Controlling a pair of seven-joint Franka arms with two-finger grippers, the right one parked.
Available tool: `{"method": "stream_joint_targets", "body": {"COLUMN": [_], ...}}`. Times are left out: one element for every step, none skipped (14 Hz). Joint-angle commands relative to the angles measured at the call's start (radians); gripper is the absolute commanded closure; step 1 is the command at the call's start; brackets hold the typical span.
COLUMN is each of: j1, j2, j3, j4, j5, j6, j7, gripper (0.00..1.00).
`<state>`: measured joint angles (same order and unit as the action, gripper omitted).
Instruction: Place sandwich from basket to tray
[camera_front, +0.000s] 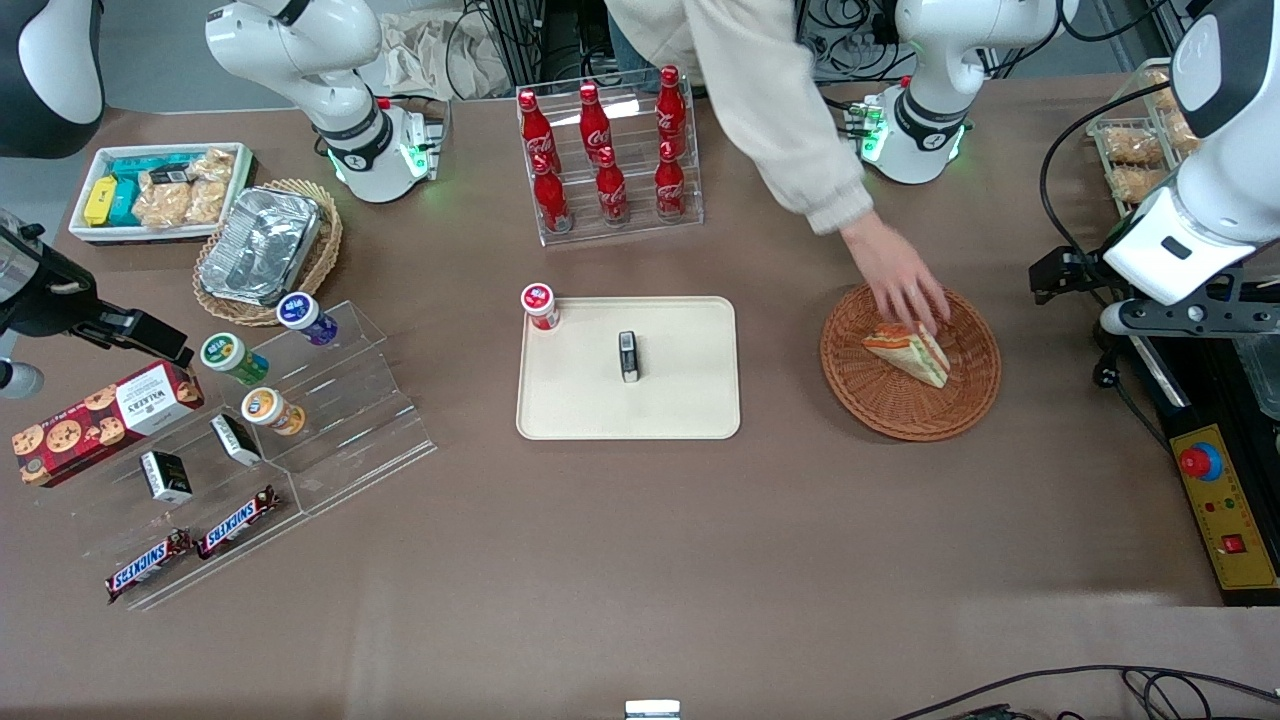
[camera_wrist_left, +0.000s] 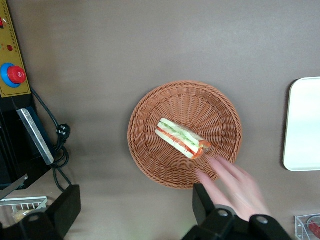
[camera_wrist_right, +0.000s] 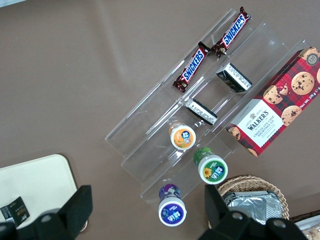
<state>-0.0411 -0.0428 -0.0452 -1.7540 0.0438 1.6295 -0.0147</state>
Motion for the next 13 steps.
{"method": "stream_joint_targets", "body": {"j1": [-0.01,-0.011,-0.011,-0.011,-0.011,0.0,0.003,0.019,0.023,0.024,0.024,0.023,0.018], "j2": [-0.005,-0.003,-0.002,-0.003,-0.003,-0.005,-0.018,-0.038,-0.063,-0.098,-0.136,-0.162,-0.173], "j3": [0.007,0.007,0.005,0.005,0.005,0.008,0.011,0.011,0.011,0.013,0.014,0.021,0.019], "j4": [-0.001,-0.001,0.001,0.001,-0.008,-0.018,-0.051,-0.091,-0.138,-0.195,-0.27,-0.33,-0.367], "j5": [-0.001,0.002,0.001,0.008,0.01,0.002,-0.011,-0.013,-0.022,-0.045,-0.064,-0.073,-0.073], "j6": [-0.007,-0.007,-0.007,-0.008,-0.01,-0.022,-0.034,-0.03,-0.011,0.037,0.105,0.169,0.211], "j7": [-0.004,-0.001,-0.001,-0.001,0.013,0.016,0.013,0.013,0.013,0.009,-0.01,-0.049,-0.117], "gripper": [0.01,0.01,0.01,0.01,0.01,0.01,0.01,0.0,0.0,0.0,0.0,0.0,0.0]}}
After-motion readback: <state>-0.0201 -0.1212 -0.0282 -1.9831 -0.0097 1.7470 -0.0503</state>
